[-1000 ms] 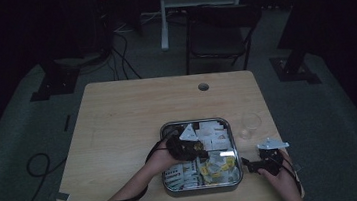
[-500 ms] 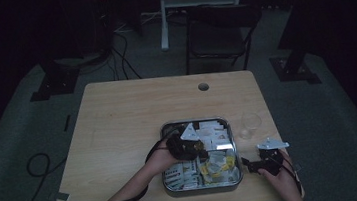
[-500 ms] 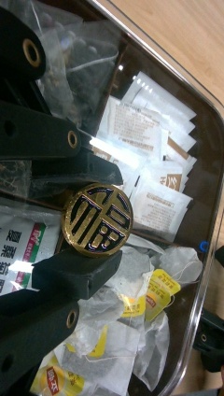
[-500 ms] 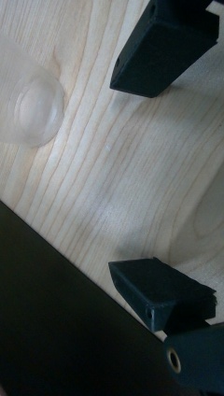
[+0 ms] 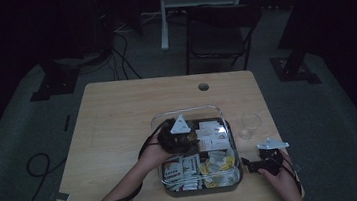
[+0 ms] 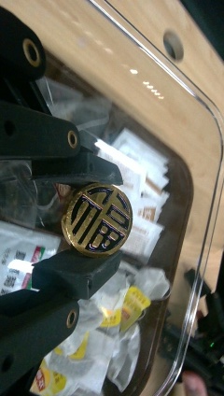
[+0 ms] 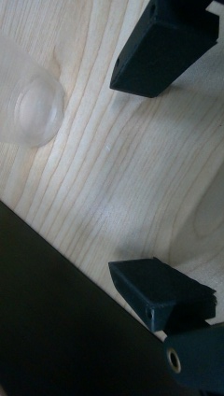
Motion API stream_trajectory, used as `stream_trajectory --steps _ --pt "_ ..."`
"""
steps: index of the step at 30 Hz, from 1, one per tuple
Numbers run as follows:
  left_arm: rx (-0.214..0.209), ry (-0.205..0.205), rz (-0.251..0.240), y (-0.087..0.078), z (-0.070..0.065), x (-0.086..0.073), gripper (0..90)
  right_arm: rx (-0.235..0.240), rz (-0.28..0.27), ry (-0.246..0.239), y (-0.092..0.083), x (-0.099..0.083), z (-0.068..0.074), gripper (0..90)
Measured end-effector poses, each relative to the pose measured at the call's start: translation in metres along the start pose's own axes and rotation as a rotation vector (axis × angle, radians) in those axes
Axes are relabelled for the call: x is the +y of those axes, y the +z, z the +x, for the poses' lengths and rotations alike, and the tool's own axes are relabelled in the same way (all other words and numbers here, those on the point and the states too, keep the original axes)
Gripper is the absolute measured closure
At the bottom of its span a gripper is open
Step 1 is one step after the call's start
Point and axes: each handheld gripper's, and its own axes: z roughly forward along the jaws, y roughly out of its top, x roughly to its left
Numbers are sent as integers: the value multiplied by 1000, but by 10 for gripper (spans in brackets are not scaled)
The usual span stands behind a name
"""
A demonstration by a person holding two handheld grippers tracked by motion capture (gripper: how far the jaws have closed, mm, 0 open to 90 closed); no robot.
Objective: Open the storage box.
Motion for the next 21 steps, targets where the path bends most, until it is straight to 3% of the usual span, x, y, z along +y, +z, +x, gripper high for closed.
stream_trajectory --steps 7,21 --pt "45 -8 -3 -19 12 -2 594 0 0 0 0 0 0 112" --pt "165 -94 4 -51 45 -25 594 1 -1 -1 0 0 0 117"
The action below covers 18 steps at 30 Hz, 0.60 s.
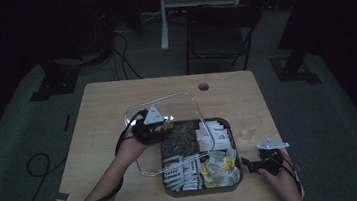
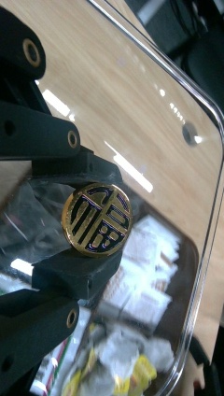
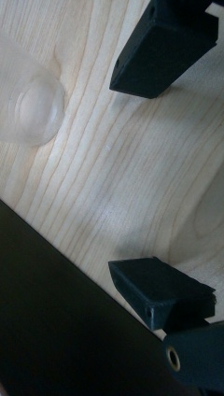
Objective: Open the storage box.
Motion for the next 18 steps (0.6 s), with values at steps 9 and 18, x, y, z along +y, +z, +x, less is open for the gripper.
stream_trajectory --steps 9,18 --pt "82 -68 5 -13 28 -21 594 2 0 -1 0 0 0 117" --pt "149 -137 8 -29 52 -41 595 2 0 -1 0 0 0 117"
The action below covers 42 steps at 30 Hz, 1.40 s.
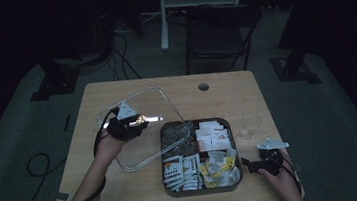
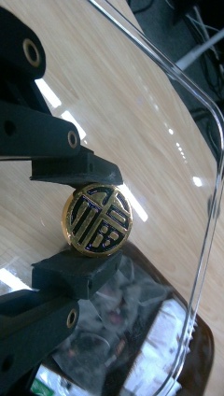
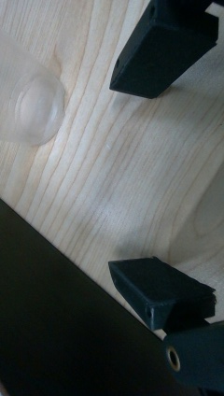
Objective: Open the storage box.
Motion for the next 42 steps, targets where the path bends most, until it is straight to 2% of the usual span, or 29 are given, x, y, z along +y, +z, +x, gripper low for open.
stream_trajectory --steps 5,13,22,26,32,37,42 --pt "57 -34 -8 -6 13 -10 594 0 0 -1 0 0 0 117" --pt "90 -92 4 -10 36 -30 594 0 0 0 0 0 0 117" --pt "117 -140 8 -8 53 -50 595 0 0 0 0 0 0 117" --pt "139 -165 -4 -5 56 -59 594 0 0 0 0 0 0 118" --pt "178 -189 21 3 58 -72 594 0 0 0 0 0 0 118" --pt "178 -217 30 12 59 -81 594 0 0 0 0 0 0 118" --pt "201 -236 54 24 56 -89 594 0 0 0 0 0 0 117"
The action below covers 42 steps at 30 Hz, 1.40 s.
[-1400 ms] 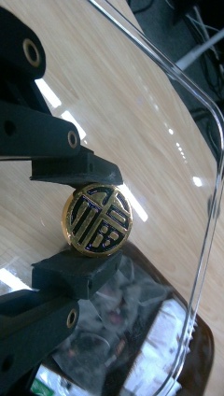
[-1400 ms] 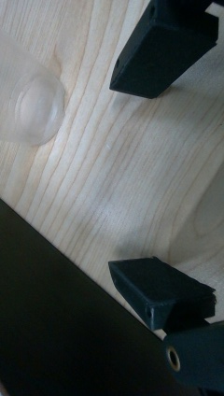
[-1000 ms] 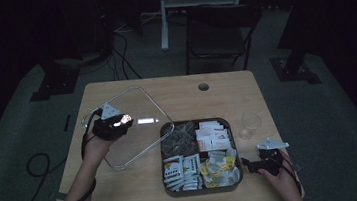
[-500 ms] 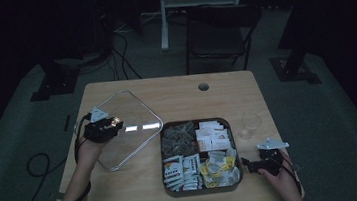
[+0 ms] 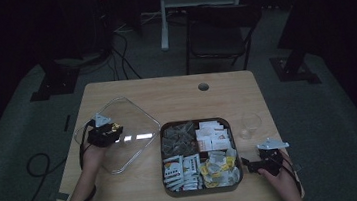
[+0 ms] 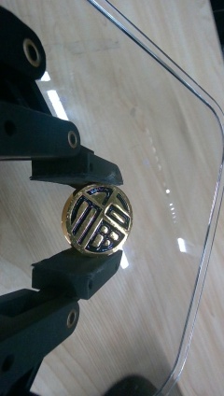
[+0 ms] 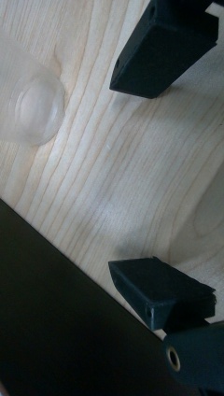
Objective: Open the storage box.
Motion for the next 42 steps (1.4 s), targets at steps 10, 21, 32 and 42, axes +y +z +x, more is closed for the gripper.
stream_trajectory --steps 10,21,32,42 --pt "1 -28 37 13 -2 -14 594 0 0 0 0 0 0 118" --pt "-12 -54 58 21 -1 -20 593 0 0 0 0 0 0 118" --pt "-46 -73 41 17 1 -23 408 0 0 0 0 0 0 117" --pt "-95 -150 -3 4 8 -28 226 0 0 0 0 0 0 117"
